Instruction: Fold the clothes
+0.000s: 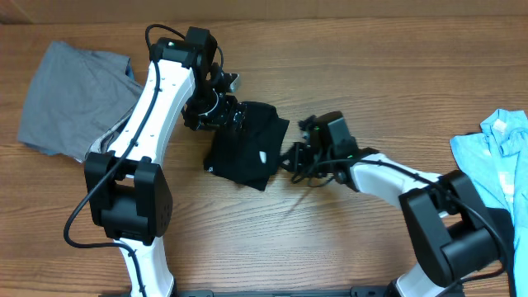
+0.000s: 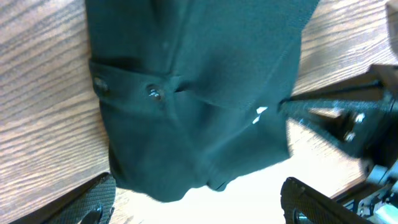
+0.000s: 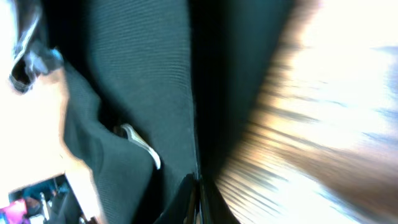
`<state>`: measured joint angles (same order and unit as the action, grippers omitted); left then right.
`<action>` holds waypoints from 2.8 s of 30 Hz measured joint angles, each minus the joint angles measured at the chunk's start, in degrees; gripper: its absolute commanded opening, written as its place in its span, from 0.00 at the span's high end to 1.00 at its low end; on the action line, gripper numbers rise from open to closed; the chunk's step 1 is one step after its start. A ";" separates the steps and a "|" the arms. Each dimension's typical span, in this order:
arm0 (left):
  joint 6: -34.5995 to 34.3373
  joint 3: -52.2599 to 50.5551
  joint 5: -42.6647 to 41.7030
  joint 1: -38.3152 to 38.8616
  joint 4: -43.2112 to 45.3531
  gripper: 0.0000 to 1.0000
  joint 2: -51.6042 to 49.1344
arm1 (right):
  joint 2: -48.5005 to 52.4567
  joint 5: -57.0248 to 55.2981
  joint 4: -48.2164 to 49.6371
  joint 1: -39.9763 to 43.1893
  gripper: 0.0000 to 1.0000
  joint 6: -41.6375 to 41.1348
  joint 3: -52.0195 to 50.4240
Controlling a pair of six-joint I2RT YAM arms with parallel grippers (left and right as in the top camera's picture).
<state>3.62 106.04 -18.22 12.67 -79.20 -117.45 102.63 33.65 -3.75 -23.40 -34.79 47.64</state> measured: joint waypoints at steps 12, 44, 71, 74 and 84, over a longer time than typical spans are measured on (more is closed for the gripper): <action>0.02 -0.02 0.46 0.00 -1.88 0.20 0.00 | -1.86 -3.87 -11.10 1.14 0.76 -2.40 0.00; 1.29 -22.97 -5.44 -0.02 14.80 0.40 0.00 | 4.11 -1.18 19.15 0.37 0.47 -16.35 1.53; 1.64 -23.08 -6.08 0.00 13.55 0.32 0.00 | 5.33 5.14 30.29 1.05 0.96 -17.84 1.53; 2.25 -23.06 -6.21 -0.02 11.72 0.30 0.00 | 5.29 6.51 26.03 3.45 0.96 -17.57 1.55; 2.82 -17.90 -6.27 -2.23 7.87 0.26 0.00 | 4.13 6.56 11.13 6.80 0.96 -12.24 1.55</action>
<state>6.44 88.14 -24.49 10.44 -71.33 -117.45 106.76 40.21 7.38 -16.60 -47.03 49.19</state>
